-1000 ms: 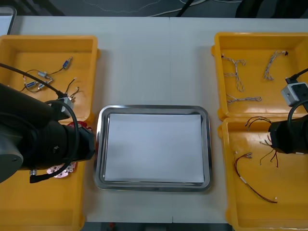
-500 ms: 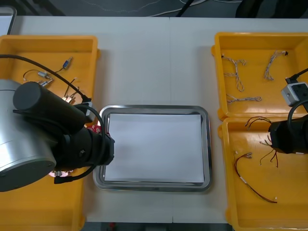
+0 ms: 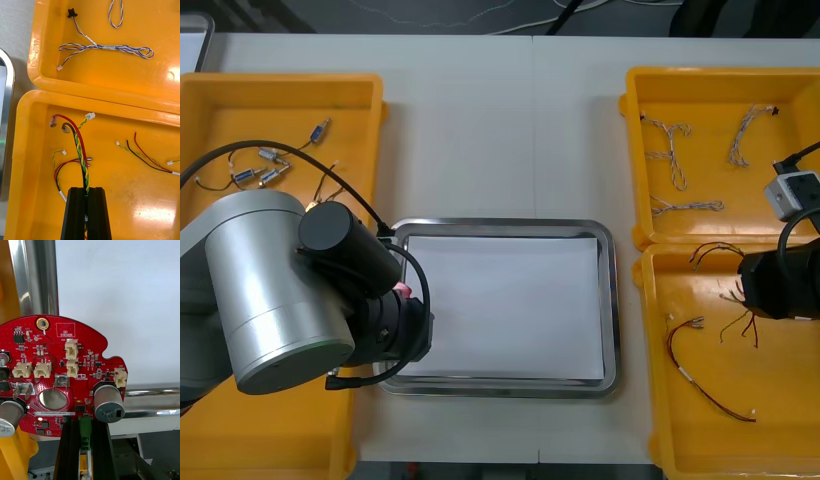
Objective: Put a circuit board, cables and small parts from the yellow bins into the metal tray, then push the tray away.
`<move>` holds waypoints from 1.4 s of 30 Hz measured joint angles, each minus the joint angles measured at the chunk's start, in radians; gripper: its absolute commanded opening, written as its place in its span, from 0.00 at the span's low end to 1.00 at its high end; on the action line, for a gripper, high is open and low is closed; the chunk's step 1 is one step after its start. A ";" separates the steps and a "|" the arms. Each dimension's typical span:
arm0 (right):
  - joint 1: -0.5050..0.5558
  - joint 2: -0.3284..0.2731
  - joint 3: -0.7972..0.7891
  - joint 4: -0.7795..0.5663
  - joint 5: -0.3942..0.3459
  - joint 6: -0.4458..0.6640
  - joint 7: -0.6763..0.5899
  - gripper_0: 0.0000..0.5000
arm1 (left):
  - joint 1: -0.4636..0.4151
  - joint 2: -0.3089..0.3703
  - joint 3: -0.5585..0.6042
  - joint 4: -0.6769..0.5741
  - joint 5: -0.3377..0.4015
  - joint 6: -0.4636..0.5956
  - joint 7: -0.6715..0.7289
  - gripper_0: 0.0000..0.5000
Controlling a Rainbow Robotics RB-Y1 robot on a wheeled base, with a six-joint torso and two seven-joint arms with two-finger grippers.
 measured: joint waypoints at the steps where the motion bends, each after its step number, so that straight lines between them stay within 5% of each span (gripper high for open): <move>1: 0.000 0.000 0.000 0.000 0.000 0.000 0.000 0.00 | -0.005 0.000 -0.008 0.005 0.000 -0.003 0.000 0.00; 42: 0.000 0.000 0.000 0.000 0.000 0.000 0.000 0.00 | -0.085 -0.063 -0.244 0.195 -0.092 -0.169 0.000 0.00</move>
